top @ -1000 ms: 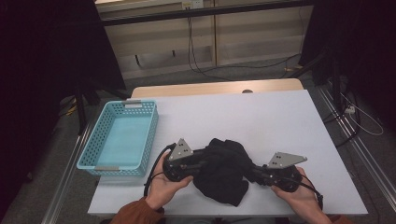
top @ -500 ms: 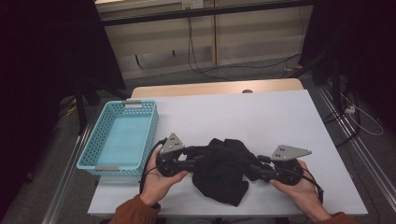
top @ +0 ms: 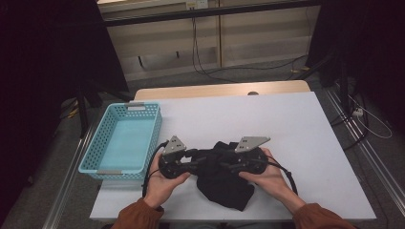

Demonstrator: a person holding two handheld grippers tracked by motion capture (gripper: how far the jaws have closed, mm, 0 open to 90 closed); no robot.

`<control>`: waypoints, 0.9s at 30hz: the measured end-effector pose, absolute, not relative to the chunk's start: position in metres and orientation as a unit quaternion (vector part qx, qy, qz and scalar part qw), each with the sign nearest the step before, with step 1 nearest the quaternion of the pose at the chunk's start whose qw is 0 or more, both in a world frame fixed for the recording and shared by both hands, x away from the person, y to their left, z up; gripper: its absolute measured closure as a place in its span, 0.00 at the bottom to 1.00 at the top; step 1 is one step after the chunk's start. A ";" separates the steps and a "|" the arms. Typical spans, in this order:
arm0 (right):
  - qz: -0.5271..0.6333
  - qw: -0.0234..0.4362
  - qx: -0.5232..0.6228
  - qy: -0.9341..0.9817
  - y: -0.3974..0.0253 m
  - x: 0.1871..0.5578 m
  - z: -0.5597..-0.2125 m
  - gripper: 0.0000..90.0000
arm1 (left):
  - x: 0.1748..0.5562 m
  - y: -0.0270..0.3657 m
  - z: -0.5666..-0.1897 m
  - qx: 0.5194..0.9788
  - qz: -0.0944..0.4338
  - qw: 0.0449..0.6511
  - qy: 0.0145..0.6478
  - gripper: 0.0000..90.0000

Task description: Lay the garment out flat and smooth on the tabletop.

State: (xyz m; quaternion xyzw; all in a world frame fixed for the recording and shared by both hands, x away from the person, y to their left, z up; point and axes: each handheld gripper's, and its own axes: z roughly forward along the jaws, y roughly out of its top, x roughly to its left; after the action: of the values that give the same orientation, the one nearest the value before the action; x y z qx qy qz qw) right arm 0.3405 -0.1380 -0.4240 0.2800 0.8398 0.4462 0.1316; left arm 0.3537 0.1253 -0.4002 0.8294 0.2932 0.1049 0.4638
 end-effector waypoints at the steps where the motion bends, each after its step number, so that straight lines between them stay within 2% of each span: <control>1: 0.446 0.132 0.280 0.840 -0.138 0.341 -0.424 0.56 | 0.354 0.125 -0.400 0.829 0.105 0.464 0.293 0.56; 2: 0.444 0.125 0.275 0.844 -0.138 0.337 -0.427 0.73 | 0.355 0.127 -0.400 0.828 0.105 0.464 0.296 0.56; 3: 0.444 0.125 0.275 0.844 -0.138 0.337 -0.427 0.73 | 0.355 0.127 -0.400 0.828 0.105 0.464 0.296 0.56; 4: 0.445 0.118 0.268 0.847 -0.139 0.332 -0.427 0.83 | 0.356 0.127 -0.400 0.825 0.102 0.467 0.300 0.56; 5: 0.445 0.118 0.268 0.847 -0.139 0.332 -0.427 0.83 | 0.356 0.127 -0.400 0.825 0.102 0.467 0.300 0.56; 6: 0.444 0.115 0.264 0.848 -0.141 0.326 -0.425 0.89 | 0.356 0.126 -0.400 0.827 0.100 0.468 0.296 0.56; 8: 0.444 0.113 0.258 0.851 -0.143 0.319 -0.424 0.92 | 0.355 0.125 -0.401 0.828 0.097 0.470 0.291 0.59; 14: 0.437 0.105 0.242 0.860 -0.148 0.295 -0.427 0.96 | 0.351 0.117 -0.403 0.828 0.091 0.473 0.287 0.59; 24: 0.427 0.088 0.224 0.871 -0.144 0.273 -0.434 0.95 | 0.338 0.103 -0.401 0.834 0.086 0.484 0.251 0.58; 25: 0.427 0.088 0.224 0.872 -0.143 0.273 -0.434 0.94 | 0.337 0.101 -0.403 0.838 0.081 0.481 0.245 0.58; 26: 0.426 0.094 0.227 0.870 -0.143 0.274 -0.433 0.87 | 0.337 0.097 -0.410 0.847 0.076 0.465 0.245 0.61; 27: 0.426 0.094 0.227 0.870 -0.143 0.274 -0.433 0.87 | 0.337 0.097 -0.410 0.847 0.076 0.465 0.245 0.63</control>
State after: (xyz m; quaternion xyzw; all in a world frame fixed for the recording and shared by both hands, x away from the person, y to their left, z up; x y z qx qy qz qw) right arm 0.2741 -0.1426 -0.4329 0.2274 0.8704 0.4265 0.0937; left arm 0.3365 0.0969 -0.4099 0.8472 0.2450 0.0755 0.4653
